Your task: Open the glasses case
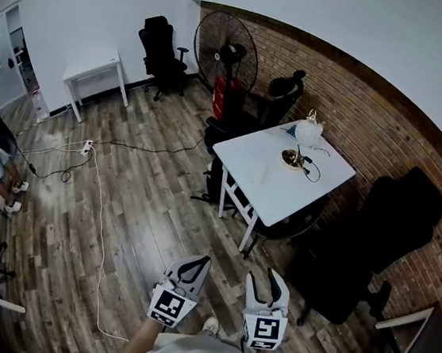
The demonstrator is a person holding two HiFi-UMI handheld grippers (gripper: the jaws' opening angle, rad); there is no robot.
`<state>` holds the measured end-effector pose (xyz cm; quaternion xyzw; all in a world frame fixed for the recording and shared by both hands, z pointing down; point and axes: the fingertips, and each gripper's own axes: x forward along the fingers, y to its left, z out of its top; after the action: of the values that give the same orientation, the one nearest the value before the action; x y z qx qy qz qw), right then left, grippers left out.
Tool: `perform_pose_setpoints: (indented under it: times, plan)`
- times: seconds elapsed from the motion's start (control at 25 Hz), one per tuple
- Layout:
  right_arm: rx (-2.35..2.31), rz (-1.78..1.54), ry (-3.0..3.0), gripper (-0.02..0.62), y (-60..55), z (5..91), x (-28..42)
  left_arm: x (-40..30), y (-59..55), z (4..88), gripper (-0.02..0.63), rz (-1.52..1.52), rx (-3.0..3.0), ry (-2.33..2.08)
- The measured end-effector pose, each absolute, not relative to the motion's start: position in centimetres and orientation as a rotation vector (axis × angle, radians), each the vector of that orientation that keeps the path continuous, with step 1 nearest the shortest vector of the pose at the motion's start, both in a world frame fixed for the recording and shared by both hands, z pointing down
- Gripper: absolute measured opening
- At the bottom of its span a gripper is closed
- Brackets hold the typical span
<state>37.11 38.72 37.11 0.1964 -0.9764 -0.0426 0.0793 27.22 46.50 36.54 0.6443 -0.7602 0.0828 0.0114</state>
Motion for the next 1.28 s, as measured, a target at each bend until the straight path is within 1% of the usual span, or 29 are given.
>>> perform_pose_setpoints:
  times: [0.56,0.96,1.28]
  plan:
    - [0.504,-0.067,-2.943,0.192,32.7,37.8,35.4,26.6,40.9,36.7,0.006,0.304,1.946,-2.398]
    - [0.47,-0.053,-2.967,0.192,30.4,37.5,33.1,24.9,38.5,36.3,0.006,0.324,1.948,-2.418]
    - [0.484,-0.081,-2.951,0.192,28.6,37.6,30.4,22.3,36.2,36.7,0.005,0.298,1.972,-2.403]
